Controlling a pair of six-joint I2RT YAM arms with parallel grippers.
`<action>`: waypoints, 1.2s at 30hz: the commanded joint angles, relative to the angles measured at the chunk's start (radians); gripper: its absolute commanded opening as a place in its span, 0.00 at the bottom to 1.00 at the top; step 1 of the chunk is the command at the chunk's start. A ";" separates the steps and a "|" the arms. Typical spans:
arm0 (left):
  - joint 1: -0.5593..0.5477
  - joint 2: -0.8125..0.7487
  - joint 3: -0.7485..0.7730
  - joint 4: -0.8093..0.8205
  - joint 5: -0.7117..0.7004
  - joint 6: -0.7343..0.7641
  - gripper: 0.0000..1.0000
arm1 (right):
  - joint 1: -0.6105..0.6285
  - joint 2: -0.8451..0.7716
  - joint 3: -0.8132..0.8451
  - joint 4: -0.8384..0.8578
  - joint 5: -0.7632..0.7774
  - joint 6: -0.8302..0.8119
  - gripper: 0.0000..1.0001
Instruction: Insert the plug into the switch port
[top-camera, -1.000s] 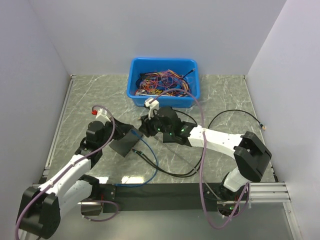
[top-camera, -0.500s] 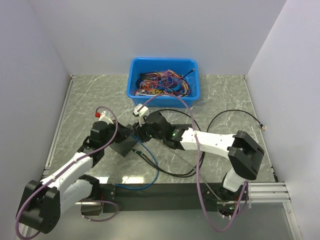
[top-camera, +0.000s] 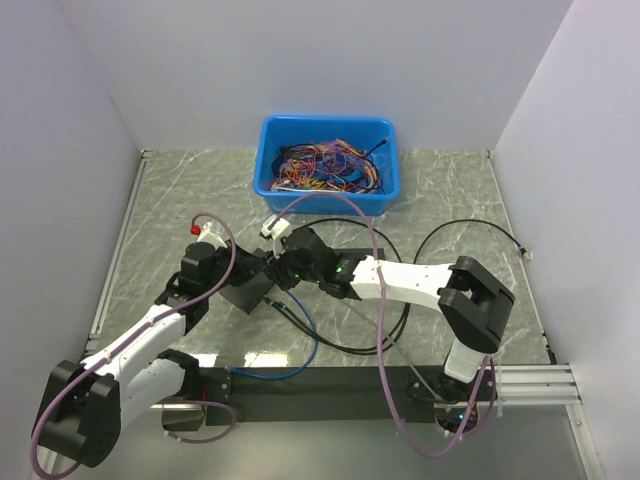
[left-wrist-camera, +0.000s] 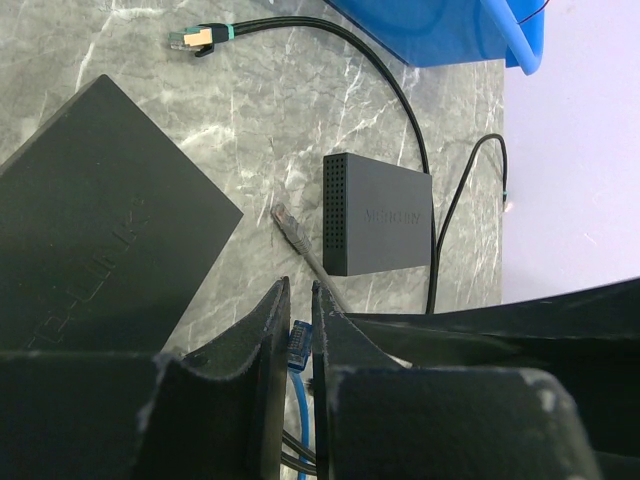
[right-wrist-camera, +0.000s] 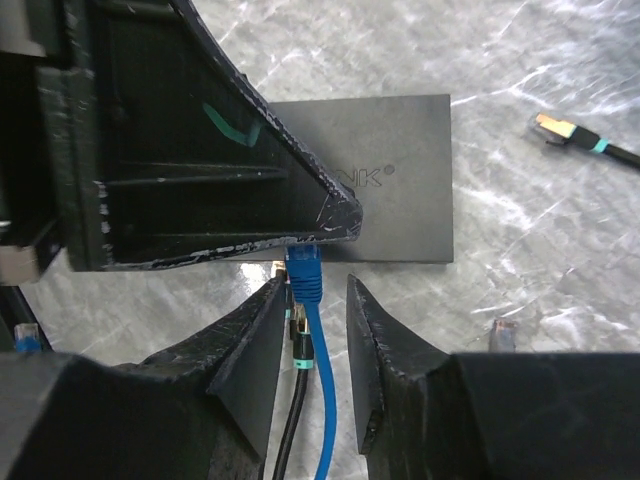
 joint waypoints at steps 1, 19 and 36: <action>-0.004 -0.019 0.036 0.023 0.001 -0.009 0.01 | 0.009 0.014 0.055 0.005 -0.012 0.000 0.38; -0.006 -0.002 0.036 0.039 0.004 -0.010 0.01 | 0.009 0.048 0.063 0.007 -0.028 0.001 0.34; -0.007 0.002 0.028 0.043 0.003 -0.007 0.00 | 0.010 0.027 0.051 0.024 -0.011 0.012 0.28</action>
